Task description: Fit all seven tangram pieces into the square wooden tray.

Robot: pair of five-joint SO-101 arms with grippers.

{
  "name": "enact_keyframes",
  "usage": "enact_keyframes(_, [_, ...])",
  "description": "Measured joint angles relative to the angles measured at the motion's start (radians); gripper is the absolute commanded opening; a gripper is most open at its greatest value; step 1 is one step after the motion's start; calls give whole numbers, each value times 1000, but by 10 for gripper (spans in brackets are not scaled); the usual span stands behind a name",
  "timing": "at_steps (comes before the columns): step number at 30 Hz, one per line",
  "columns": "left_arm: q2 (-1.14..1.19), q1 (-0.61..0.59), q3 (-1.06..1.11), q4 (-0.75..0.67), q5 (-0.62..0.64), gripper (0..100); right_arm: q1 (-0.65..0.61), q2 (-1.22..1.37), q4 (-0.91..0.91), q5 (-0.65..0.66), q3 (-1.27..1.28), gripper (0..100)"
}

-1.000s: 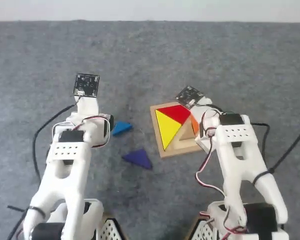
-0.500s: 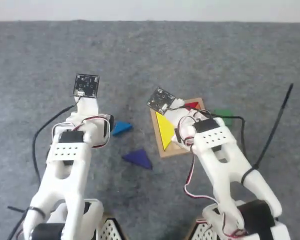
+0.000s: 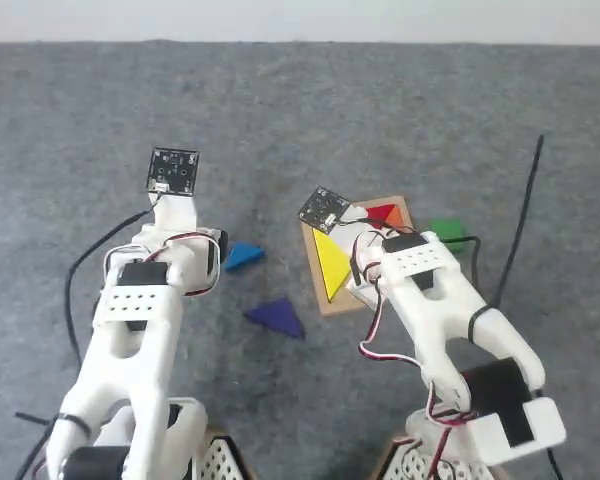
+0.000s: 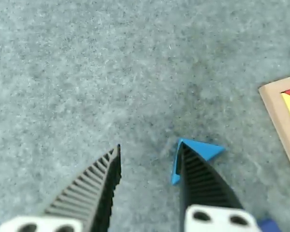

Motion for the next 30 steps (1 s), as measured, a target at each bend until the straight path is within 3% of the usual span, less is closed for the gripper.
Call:
enact_keyframes(7, [0,0,0,0,0,187,8,0,6,-43,-12,143])
enact_keyframes(23, [0,6,0,0,0,187,-98,-75,15,-68,40,197])
enact_keyframes(30, [0,6,0,0,0,187,29,-2,-23,-11,-20,197])
